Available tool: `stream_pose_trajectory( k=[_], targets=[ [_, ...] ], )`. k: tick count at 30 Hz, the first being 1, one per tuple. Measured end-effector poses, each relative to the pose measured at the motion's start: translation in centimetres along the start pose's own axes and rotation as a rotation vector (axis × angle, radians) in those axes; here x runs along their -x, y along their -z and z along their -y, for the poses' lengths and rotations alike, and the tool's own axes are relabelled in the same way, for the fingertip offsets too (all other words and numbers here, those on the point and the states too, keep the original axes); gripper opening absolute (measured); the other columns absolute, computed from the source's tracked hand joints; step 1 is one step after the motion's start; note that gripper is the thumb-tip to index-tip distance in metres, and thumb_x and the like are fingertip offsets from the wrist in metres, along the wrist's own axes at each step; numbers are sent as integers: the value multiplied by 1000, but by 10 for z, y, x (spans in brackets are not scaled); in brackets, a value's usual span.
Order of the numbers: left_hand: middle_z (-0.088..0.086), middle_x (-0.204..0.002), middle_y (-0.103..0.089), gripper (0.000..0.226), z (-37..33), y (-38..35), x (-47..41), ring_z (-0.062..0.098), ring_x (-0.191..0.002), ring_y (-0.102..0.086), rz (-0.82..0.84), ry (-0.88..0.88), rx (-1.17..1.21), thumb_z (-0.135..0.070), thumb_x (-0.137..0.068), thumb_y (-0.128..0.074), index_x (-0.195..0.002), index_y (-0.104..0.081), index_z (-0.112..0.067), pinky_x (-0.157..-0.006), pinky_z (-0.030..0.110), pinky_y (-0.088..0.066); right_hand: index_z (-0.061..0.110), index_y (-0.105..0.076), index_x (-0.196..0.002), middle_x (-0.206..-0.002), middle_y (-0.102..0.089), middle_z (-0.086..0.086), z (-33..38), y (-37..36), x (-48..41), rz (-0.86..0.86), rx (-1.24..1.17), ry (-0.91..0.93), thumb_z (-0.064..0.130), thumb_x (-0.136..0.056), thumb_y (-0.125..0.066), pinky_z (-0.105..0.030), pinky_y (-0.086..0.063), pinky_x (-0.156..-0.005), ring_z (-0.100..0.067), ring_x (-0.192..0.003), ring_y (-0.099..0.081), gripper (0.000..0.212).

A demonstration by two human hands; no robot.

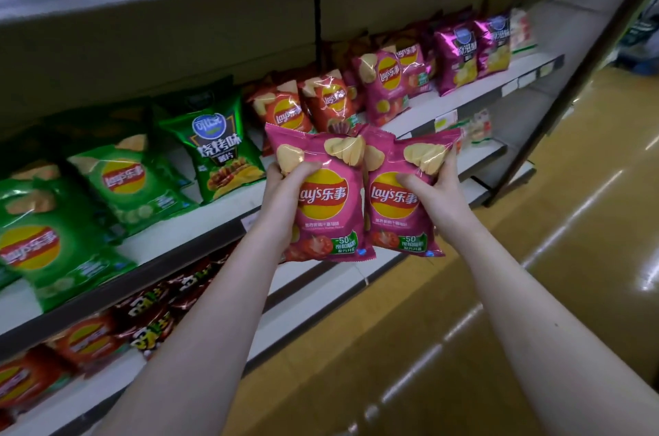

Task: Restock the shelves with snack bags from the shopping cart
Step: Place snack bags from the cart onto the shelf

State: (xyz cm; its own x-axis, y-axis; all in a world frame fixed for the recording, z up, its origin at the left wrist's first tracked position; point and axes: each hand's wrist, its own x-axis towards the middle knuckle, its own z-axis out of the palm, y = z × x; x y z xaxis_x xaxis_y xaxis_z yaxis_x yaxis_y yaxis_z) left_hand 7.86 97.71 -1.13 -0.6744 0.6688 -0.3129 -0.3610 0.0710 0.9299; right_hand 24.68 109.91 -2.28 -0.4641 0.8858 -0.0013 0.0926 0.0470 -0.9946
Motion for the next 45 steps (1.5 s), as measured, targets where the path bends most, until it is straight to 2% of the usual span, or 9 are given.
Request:
stream_pose_trajectory(
  k=[6,12,17,21,28,36,41,45],
  targets=[
    [6,-113,-66,62,12,-40,-34,22,-94,-67,-97,-30,23,-30,-82,-69,-137,-42,-21,-66,30,-53,27,-28,-126,-118,-57,-2,-23,26,-61,97,-9,-27,17,-82,-71,-29,-54,-74,-15,-96,-63,62],
    [5,-105,-69,56,37,-103,-51,21,-88,-69,-251,-9,83,-29,-82,-70,-131,-44,-21,-67,32,-54,24,-34,-128,-107,-56,9,-47,70,-130,298,28,-40,15,-82,-70,-15,-50,-63,-4,-90,-60,59],
    [5,-105,-68,51,70,-150,-47,22,-89,-68,-399,57,129,-30,-82,-70,-126,-46,-23,-68,33,-54,21,-35,-135,-111,-57,5,-75,97,-168,428,40,-87,16,-80,-73,-18,-50,-64,-6,-90,-60,67],
    [5,-108,-67,46,98,-170,-50,22,-92,-68,-479,71,128,-30,-83,-69,-122,-47,-25,-74,36,-55,20,-35,-135,-105,-57,11,-101,108,-184,523,32,-142,15,-80,-72,-19,-50,-64,-6,-89,-61,66],
    [0,-101,-65,42,137,-172,-73,15,-84,-66,-523,81,113,-26,-86,-66,-122,-45,-26,-63,27,-52,20,-38,-134,-115,-60,1,-154,100,-205,566,25,-168,15,-78,-74,-26,-53,-71,-14,-96,-64,66],
    [3,-105,-66,47,214,-132,-148,20,-88,-67,-530,97,139,-26,-84,-69,-125,-45,-26,-64,30,-53,24,-38,-131,-111,-60,5,-250,52,-240,576,34,-184,16,-80,-73,-28,-54,-73,-13,-95,-64,63],
    [2,-106,-65,47,269,-100,-216,21,-89,-67,-521,42,99,-29,-84,-68,-124,-45,-28,-64,31,-54,24,-39,-126,-104,-59,8,-323,10,-276,557,17,-131,13,-80,-72,-19,-53,-61,-9,-87,-64,57],
    [1,-108,-65,52,316,-79,-267,20,-91,-67,-505,-40,78,-32,-84,-69,-129,-44,-28,-67,32,-54,19,-38,-130,-105,-59,7,-382,-17,-308,529,0,-48,12,-79,-73,-18,-51,-61,-8,-88,-63,62]
  ],
)
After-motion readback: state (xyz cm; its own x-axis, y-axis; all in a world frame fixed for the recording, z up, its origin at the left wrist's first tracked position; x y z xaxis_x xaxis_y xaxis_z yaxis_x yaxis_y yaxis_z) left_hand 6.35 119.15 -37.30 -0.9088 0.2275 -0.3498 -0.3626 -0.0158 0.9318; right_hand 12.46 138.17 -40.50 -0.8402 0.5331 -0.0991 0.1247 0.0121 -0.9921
